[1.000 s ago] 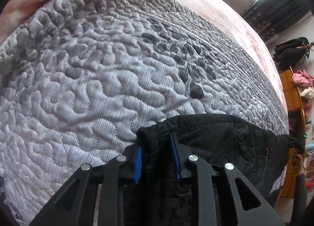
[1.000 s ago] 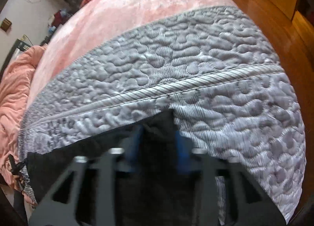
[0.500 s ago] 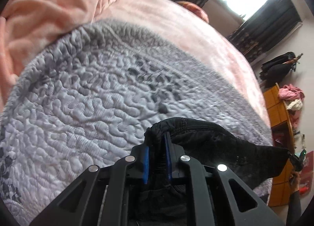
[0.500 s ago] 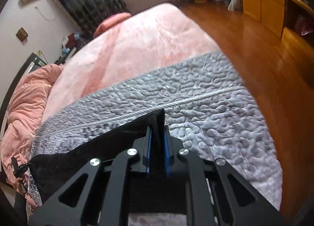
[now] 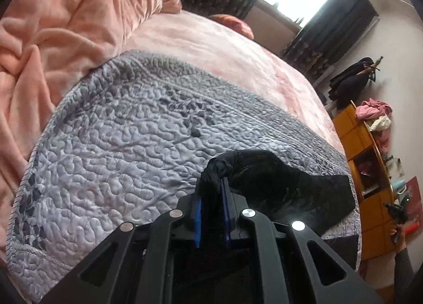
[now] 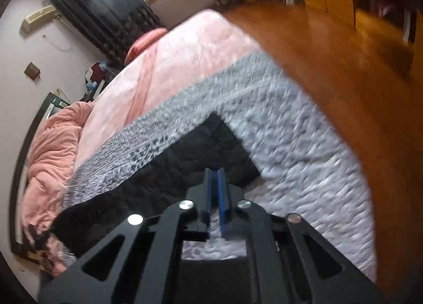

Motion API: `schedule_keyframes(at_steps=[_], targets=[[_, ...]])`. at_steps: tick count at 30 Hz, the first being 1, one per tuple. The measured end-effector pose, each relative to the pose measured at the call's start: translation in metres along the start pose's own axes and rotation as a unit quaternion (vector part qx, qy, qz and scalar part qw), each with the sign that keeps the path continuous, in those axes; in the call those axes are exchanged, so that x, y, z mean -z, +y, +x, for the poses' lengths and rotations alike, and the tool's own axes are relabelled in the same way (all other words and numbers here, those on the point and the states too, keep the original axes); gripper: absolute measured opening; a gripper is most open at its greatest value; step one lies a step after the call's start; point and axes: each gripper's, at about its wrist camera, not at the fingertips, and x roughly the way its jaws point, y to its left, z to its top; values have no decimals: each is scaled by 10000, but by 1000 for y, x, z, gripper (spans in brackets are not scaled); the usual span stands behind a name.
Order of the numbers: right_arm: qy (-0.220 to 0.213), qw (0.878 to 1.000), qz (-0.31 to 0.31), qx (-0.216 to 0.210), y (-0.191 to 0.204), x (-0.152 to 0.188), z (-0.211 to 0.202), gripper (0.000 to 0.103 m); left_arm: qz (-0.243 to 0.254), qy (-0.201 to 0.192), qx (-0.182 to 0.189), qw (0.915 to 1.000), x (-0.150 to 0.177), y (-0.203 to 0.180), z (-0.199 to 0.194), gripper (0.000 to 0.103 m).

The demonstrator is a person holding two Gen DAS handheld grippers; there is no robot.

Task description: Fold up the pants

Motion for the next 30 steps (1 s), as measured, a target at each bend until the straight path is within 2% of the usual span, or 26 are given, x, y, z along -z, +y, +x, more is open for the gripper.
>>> schedule_keyframes(at_steps=[1, 2, 3, 6, 9, 14, 17, 20, 21, 22, 23, 24, 26, 30], targets=[[83, 9999, 142, 22, 0, -2, 14, 37, -92, 34, -10, 10000, -4, 3, 5, 12], [119, 9998, 161, 6, 3, -3, 24, 54, -133, 55, -34, 9999, -6, 5, 8, 12], [176, 9997, 142, -10, 9, -6, 38, 61, -143, 72, -73, 9998, -9, 5, 12, 12], [505, 9987, 7, -17, 21, -27, 89, 61, -114, 139, -242, 9995, -17, 7, 24, 12], [859, 9963, -60, 59, 21, -61, 151, 67, -180, 221, -425, 9987, -22, 17, 41, 12], [1153, 9927, -275, 243, 8, -102, 236, 69, -265, 269, -646, 9972, -23, 27, 61, 12], [1256, 9911, -373, 255, -1, -114, 272, 69, -332, 215, -679, 9969, -22, 28, 64, 12], [1424, 9887, -458, 75, -6, -118, 296, 71, -398, 223, -731, 9963, -21, 29, 68, 12], [1464, 9877, -541, 89, -5, -118, 301, 64, -413, 234, -753, 9960, -21, 29, 69, 12], [1459, 9870, -677, 76, -4, -116, 301, 53, -431, 244, -785, 9957, -22, 29, 69, 12], [1477, 9866, -688, -74, -4, -115, 299, 16, -456, 248, -797, 9955, -22, 30, 70, 12], [1446, 9871, -632, -273, -4, -114, 292, 12, -473, 245, -812, 9953, -22, 29, 70, 12], [1264, 9887, -699, -405, 0, -110, 274, 7, -499, 228, -836, 9950, -23, 28, 69, 12], [891, 9919, -757, -498, 8, -100, 220, 6, -566, 90, -718, 9958, -24, 23, 57, 12]])
